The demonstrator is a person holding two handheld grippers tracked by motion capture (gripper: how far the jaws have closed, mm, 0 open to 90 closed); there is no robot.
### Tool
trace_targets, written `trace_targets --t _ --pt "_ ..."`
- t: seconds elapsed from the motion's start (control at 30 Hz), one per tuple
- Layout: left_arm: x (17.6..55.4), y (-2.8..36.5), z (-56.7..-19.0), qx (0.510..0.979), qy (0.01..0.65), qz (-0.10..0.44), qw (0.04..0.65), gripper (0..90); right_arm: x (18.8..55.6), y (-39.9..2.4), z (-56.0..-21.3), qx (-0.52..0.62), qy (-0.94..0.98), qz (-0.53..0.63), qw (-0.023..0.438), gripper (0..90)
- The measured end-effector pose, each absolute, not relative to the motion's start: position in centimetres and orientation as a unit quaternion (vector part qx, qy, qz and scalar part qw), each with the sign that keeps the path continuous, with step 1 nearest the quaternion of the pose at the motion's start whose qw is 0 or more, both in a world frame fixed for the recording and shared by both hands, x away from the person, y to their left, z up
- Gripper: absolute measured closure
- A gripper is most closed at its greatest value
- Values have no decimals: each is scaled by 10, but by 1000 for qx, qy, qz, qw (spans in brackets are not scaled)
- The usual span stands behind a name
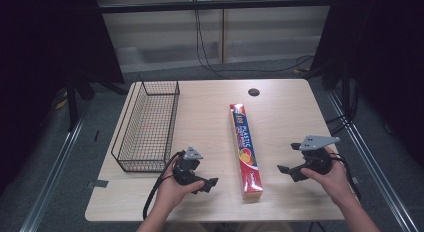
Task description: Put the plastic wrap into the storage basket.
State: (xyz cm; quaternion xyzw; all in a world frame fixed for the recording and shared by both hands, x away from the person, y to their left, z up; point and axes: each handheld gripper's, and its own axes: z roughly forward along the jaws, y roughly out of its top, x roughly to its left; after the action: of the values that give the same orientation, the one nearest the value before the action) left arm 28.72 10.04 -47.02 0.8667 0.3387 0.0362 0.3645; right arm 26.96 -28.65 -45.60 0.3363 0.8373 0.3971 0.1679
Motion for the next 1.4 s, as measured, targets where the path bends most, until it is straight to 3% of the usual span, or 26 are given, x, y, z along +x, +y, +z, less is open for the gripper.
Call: trace_targets --t 0.27,0.63,1.0,1.4 --pt "291 91 -461 863 350 27 362 45 267 -288 -455 339 834 400 171 38" --pt "322 49 -435 856 376 -11 356 31 265 -295 -457 352 831 393 174 33" --pt "348 0 -437 849 403 -17 342 27 264 -298 -458 354 831 391 178 33" --pt "360 -21 -449 845 425 -9 325 56 265 -301 -457 360 825 399 177 35"
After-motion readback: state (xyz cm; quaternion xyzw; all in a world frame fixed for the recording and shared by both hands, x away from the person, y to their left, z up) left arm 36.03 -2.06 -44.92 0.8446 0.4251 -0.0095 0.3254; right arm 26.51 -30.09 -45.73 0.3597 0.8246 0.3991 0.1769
